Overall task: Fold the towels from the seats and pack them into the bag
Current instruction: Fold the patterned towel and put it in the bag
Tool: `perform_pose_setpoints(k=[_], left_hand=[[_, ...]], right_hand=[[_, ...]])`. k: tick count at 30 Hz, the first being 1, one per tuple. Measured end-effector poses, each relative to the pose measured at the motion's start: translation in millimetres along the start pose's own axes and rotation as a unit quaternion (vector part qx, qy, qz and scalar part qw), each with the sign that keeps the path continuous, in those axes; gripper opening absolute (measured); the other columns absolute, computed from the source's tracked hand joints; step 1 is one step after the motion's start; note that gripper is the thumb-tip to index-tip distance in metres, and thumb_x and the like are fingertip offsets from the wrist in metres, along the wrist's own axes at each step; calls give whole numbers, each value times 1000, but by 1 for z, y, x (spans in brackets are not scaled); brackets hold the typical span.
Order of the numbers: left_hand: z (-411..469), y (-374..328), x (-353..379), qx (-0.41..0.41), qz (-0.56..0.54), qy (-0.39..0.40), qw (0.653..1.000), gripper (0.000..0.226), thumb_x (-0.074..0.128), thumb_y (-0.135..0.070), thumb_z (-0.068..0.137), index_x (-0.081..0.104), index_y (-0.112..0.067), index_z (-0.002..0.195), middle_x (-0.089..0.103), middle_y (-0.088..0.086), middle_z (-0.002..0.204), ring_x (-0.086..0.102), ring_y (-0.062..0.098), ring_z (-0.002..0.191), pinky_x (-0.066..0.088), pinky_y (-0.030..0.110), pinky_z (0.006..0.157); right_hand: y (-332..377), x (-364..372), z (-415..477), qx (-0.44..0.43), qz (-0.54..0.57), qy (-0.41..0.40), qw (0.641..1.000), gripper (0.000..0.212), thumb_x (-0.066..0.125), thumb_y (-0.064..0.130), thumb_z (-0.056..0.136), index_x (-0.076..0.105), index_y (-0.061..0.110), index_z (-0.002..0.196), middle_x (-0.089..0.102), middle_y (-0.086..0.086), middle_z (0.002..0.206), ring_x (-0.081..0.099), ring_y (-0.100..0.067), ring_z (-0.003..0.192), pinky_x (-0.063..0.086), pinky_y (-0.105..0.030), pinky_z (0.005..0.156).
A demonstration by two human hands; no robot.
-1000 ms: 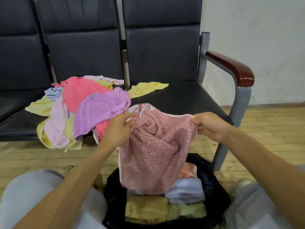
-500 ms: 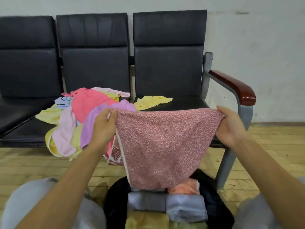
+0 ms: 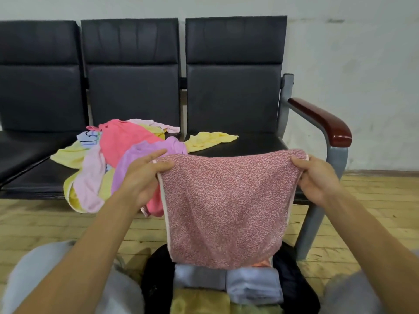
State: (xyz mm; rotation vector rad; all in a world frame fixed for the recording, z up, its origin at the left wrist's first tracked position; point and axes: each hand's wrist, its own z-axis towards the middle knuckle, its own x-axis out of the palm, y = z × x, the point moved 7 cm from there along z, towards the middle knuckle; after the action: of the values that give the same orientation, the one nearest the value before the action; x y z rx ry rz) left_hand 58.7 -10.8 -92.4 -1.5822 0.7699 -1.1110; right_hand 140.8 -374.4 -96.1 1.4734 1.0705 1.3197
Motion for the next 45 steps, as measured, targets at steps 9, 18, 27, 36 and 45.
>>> perform_pose_setpoints(k=[9,18,27,36,45], left_hand=[[-14,-32,0,251,480,-100,835,25,52,-5,97,63,0,120,64,13,121,53,16,100,31,20,80],[0,-28,-13,195,326,-128,916,10,58,-19,96,64,-13,101,65,2,104,60,19,93,48,35,82],[-1,-25,-15,120,202,-72,969,26,73,-13,84,70,-14,110,67,9,114,61,24,111,52,41,96],[-12,-33,7,293,495,-100,812,13,64,-9,91,72,0,93,66,15,100,47,11,83,27,15,72],[-1,-12,8,213,447,-54,867,10,49,-17,100,52,-11,93,55,0,86,48,18,85,27,26,67]], right_hand=[[18,-17,-2,-156,-306,-108,933,11,56,25,99,59,15,104,64,0,99,60,-18,96,49,-32,77],[18,-14,-5,-150,-280,-78,945,12,60,15,96,69,20,102,63,3,110,53,-15,110,44,-26,86],[23,-14,-11,-110,-293,-6,950,40,76,3,79,68,12,117,65,0,111,59,-8,94,47,-17,72],[29,-5,-15,-264,-516,-71,812,9,69,15,89,74,8,91,65,-3,85,51,-8,73,35,-17,61],[5,-4,-7,-145,-481,10,864,12,45,28,103,47,18,109,53,-1,106,49,-18,99,35,-32,78]])
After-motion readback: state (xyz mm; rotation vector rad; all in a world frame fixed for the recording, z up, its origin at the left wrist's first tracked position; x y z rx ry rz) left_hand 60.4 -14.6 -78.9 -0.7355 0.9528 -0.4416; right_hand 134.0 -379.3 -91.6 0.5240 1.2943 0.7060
